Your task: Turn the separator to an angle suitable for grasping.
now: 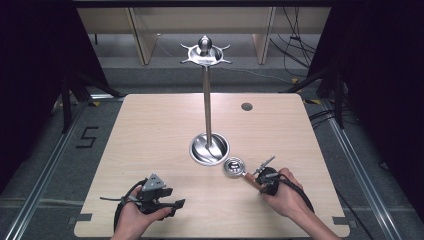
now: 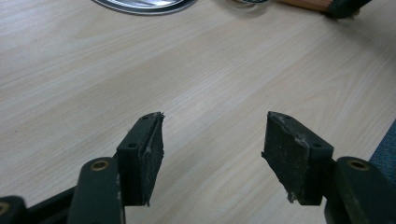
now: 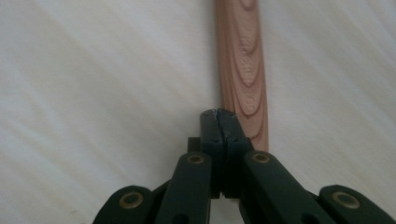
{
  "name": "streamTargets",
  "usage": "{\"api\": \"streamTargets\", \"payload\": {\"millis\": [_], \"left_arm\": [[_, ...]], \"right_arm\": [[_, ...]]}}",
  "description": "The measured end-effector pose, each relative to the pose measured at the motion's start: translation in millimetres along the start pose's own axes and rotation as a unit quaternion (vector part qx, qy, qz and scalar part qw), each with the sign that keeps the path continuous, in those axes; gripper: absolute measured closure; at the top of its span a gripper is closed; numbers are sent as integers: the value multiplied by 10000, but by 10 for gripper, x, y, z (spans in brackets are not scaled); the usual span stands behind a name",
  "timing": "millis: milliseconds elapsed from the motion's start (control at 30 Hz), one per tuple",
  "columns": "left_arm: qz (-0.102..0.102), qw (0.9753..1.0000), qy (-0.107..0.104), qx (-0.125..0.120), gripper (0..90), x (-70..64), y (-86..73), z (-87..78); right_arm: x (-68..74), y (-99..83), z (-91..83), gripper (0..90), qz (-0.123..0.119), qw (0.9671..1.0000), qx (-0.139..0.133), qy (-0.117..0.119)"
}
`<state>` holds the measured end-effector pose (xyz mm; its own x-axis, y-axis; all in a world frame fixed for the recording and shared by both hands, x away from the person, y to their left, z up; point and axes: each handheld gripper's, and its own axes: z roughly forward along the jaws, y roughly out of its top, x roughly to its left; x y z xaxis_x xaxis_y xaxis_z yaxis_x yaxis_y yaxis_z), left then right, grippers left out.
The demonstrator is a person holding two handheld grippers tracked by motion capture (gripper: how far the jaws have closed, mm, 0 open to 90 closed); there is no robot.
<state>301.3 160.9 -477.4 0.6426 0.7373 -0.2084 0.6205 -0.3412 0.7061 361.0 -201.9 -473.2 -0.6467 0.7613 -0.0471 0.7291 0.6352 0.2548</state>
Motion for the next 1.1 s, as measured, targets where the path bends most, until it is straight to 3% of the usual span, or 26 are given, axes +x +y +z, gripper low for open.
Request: {"api": "streamTargets", "payload": {"millis": [200, 367, 500, 567, 667, 733, 767, 833, 867, 900, 967, 1000, 1100], "left_arm": [[-7, 10000, -9, -9, 369, -10, 3, 3], [-19, 10000, 11, -8, 369, -6, 1, 7], [-12, 10000, 9, -14, 368, -6, 3, 5], [-10, 10000, 31, -22, 368, -6, 3, 8], [-8, 10000, -55, -23, 369, -12, 4, 1], [7, 10000, -63, -15, 369, -11, 7, -4], [8, 10000, -59, -21, 368, -13, 7, -5], [3, 10000, -62, -20, 368, -12, 7, -3], [-38, 10000, -62, -49, 369, -18, 7, 8], [-19, 10000, -28, -16, 368, -15, 10, 8], [-13, 10000, -93, -24, 368, -21, 17, 10], [4, 9999, -99, -18, 368, -21, 19, 8], [-5, 9999, -108, -27, 368, -19, 19, 7]], "right_arm": [[-299, 36, 45, 900, 519, 9985, -30, -142], [-483, 117, 61, 900, 756, 9969, -120, -188], [-585, 187, 54, 900, 781, 9963, -232, -273], [-621, 197, 64, 900, 662, 9971, -228, -287], [-656, 261, 58, 900, 981, 9945, -270, -256], [-716, 289, 80, 900, 966, 9944, -344, -260], [-737, 303, 81, 900, 1038, 9936, -416, -152], [-750, 333, 92, 900, 1205, 9912, -507, -197], [-738, 357, 99, 900, 1420, 9883, -519, -187], [-772, 369, 107, 900, 1305, 9894, -597, -216], [-794, 402, 119, 888, 1453, 9875, -612, -92], [-784, 426, 116, 862, 1645, 9844, -617, -47], [-808, 433, 103, 762, 1888, 9796, -676, 99]]}}
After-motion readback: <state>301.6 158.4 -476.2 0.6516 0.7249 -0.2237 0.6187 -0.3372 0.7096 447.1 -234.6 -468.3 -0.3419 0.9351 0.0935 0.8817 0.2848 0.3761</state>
